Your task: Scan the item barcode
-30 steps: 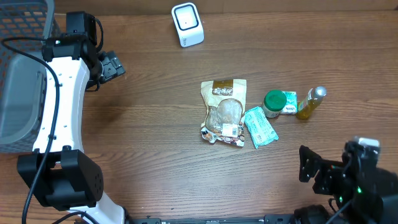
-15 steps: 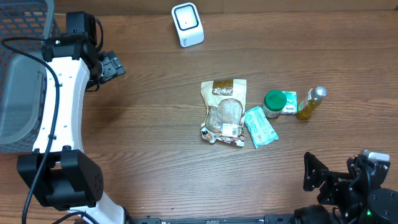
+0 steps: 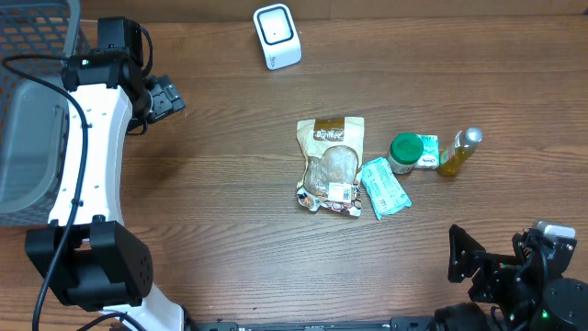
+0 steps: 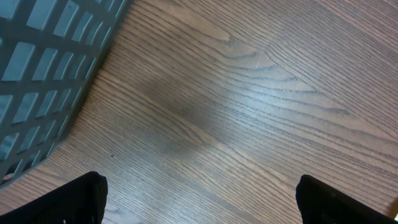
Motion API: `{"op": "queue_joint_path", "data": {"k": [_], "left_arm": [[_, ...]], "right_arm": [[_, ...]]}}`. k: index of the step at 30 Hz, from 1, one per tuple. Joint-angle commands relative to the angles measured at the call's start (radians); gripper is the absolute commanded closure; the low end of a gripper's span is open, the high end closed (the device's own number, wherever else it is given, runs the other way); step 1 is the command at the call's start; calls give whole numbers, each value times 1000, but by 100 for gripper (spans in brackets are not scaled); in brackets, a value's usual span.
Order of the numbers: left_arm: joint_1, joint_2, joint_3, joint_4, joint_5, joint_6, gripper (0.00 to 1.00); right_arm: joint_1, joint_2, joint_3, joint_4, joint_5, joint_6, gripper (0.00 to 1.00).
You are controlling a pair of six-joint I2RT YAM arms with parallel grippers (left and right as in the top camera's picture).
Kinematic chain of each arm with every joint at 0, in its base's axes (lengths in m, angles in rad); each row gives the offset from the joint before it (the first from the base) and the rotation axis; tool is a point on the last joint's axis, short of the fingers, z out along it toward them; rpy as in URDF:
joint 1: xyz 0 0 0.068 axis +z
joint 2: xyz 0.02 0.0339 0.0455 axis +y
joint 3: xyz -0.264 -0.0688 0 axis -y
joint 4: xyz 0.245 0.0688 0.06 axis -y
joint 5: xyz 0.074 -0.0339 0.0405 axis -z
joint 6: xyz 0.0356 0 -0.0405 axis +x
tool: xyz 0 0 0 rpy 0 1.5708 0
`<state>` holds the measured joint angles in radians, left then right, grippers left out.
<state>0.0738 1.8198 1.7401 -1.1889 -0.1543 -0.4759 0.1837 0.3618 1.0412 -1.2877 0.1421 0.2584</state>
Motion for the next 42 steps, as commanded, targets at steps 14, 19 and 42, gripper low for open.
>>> {"op": "queue_joint_path", "data": {"k": [14,19,42], "left_arm": [[-2,2,11,0,-10,-10,0],[-2,2,11,0,-10,-10,1],[-2,2,11,0,-10,-10,0]], "right_arm": [[-3,-10,3,128,40,-63,0],[-10,-28,-23,526,-45,-354,0],[-51,-343,-815,1417,-242,-492,0]]}}
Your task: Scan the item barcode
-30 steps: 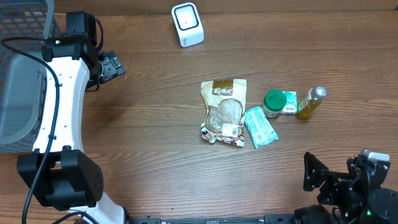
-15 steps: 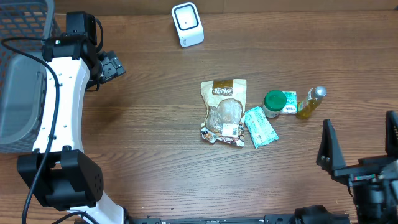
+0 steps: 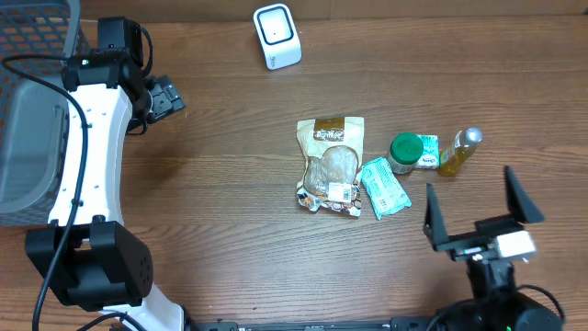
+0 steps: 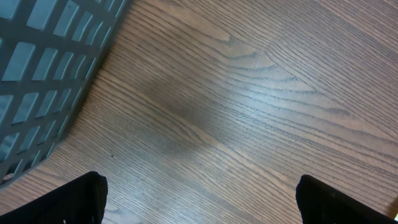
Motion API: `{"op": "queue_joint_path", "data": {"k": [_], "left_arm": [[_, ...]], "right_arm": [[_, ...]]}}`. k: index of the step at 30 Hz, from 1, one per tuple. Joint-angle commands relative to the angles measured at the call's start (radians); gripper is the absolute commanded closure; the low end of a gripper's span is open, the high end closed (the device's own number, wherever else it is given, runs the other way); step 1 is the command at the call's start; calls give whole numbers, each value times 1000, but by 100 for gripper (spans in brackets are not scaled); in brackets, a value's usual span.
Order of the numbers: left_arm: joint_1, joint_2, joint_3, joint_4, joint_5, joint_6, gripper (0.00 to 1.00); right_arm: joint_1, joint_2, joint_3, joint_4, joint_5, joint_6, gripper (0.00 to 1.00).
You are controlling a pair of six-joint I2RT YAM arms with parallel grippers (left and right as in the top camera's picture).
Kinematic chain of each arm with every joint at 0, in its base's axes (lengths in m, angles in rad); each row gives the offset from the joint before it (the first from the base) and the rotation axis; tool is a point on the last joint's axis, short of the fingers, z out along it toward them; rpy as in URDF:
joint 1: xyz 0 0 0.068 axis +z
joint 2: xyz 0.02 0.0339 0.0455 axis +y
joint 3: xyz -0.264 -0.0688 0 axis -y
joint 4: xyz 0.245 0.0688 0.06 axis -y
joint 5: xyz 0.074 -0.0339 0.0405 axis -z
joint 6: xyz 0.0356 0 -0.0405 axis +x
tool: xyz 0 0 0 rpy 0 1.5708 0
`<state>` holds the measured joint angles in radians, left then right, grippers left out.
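Note:
Mid-table lies a brown snack bag (image 3: 331,165) with a barcode label near its lower end. A teal packet (image 3: 384,187), a green-lidded jar (image 3: 403,152) and a yellow bottle (image 3: 457,152) lie to its right. The white scanner (image 3: 277,35) stands at the back edge. My right gripper (image 3: 473,207) is open wide below the bottle and jar, holding nothing. Far left, by the basket, my left gripper (image 3: 168,99) is open over bare wood, its fingertips (image 4: 81,199) at the bottom corners of the left wrist view.
A grey mesh basket (image 3: 28,110) fills the far left edge and shows again as the basket (image 4: 43,62) in the left wrist view. A small green and white box (image 3: 428,152) lies between jar and bottle.
My right gripper was low in the bottom right corner; now it stands further up the table, closer to the bottle and jar, open wide. The left arm and the items are unchanged.

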<state>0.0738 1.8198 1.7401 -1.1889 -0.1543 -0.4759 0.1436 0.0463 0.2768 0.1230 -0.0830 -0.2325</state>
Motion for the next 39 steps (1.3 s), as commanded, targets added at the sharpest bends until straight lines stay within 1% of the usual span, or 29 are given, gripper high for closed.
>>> {"op": "queue_joint_path", "data": {"k": [1,4,14,20,24,39], "left_arm": [[-2,2,11,0,-10,-10,0],[-2,2,11,0,-10,-10,0],[-2,2,11,0,-10,-10,0],[-2,2,11,0,-10,-10,0],[-2,2,11,0,-10,-10,0],[-2,2,11,0,-10,-10,1]], "right_arm": [[-13,-35,-71,2,-18,1,0],[-29,-43,-135,6,-45,0,0],[-34,-43,-271,-15,-70,0,0],[-34,-43,-269,-198,-74,0,0],[-34,-43,-269,-193,-49,-4,0],[-34,-43,-269,-193,-50,-4,0]]}}
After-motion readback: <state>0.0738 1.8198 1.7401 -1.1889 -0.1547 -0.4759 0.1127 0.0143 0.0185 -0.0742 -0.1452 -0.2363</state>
